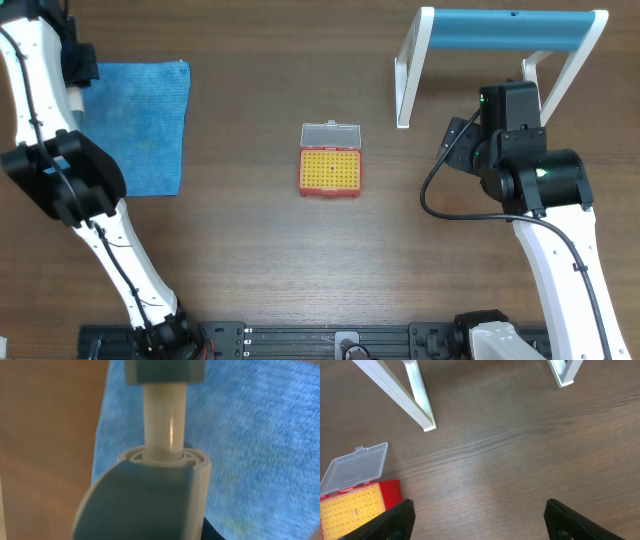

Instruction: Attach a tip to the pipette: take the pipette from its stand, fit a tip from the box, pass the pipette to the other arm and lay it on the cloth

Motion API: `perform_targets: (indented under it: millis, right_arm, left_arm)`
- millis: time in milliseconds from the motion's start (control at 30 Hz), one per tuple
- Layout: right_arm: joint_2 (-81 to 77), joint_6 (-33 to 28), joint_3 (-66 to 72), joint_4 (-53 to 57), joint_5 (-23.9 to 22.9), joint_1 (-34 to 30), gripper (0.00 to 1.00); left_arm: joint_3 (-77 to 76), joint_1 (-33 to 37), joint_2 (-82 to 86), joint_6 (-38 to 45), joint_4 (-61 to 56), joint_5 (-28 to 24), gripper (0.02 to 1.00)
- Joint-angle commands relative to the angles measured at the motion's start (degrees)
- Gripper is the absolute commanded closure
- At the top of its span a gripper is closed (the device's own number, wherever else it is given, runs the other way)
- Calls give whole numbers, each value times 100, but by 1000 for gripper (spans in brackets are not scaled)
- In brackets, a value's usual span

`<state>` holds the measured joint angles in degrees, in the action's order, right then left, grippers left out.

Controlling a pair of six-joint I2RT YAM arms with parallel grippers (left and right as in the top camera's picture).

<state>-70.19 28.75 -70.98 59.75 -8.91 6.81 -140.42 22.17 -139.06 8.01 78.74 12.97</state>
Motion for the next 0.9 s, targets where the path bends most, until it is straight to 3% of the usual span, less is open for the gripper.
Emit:
perform_targets:
  millis: [33, 200, 300, 900]
  right_arm:
    - [-24, 376, -9, -24, -116, 2, 161]
    - [-85, 562, -9, -24, -96, 2, 159]
    - [-201, 621, -9, -24, -96, 2, 161]
    - [-396, 619, -9, -555, -50, 2, 161]
  left_arm:
    - [-42, -72, -557, 1250, -433, -494, 991]
    - [-13, -125, -946, 1419, -501, -774, 991]
    - [0, -149, -957, 1674, -531, -1360, 991]
    - [28, -7, -1318, 1187, -466, -1154, 991]
